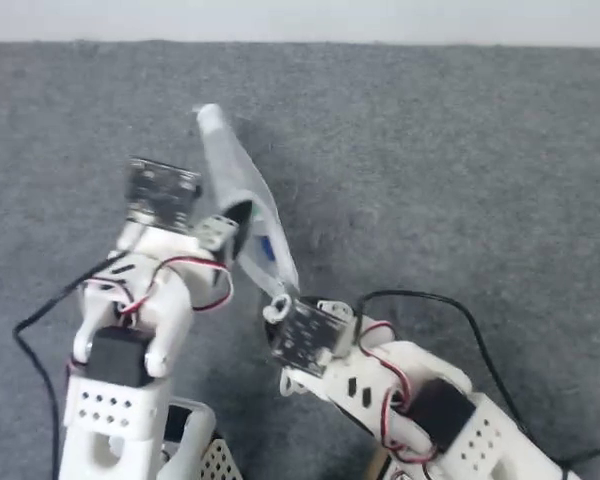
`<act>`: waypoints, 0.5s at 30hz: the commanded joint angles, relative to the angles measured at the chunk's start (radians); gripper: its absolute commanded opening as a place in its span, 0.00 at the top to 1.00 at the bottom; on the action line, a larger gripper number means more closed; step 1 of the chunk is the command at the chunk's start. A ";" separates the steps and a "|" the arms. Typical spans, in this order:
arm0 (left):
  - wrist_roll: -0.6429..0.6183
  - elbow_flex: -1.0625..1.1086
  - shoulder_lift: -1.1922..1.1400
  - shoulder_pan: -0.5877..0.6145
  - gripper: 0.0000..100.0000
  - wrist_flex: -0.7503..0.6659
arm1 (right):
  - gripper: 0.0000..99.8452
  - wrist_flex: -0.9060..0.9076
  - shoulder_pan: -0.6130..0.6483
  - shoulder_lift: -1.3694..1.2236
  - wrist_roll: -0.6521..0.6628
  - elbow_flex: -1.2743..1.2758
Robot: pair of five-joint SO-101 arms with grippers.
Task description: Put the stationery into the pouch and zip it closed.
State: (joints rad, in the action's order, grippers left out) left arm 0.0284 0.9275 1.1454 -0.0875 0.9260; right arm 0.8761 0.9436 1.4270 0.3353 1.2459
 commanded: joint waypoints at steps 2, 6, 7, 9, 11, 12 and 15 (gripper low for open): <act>0.129 -0.064 0.006 -0.138 0.79 -0.044 | 1.00 0.007 0.005 0.179 0.012 0.041; 0.210 -0.068 0.006 -0.210 0.79 -0.040 | 1.00 0.007 0.004 0.298 0.012 0.081; 0.218 -0.071 0.006 -0.221 0.79 -0.044 | 1.00 0.008 0.002 0.321 0.012 0.089; 0.218 -0.073 0.006 -0.236 0.79 -0.049 | 1.00 0.008 -0.015 0.357 0.012 0.104; 0.221 -0.073 0.006 -0.255 0.79 -0.063 | 1.00 0.007 -0.045 0.383 0.009 0.110; 0.221 -0.073 0.006 -0.262 0.79 -0.068 | 1.00 0.007 -0.061 0.389 0.006 0.110; 0.221 -0.094 0.006 -0.287 0.79 -0.061 | 1.00 0.007 -0.096 0.389 0.005 0.110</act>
State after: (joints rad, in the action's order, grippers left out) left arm 0.2401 0.9275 1.1454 -0.3452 0.8907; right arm 0.8761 0.8838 1.7875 0.3353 1.3702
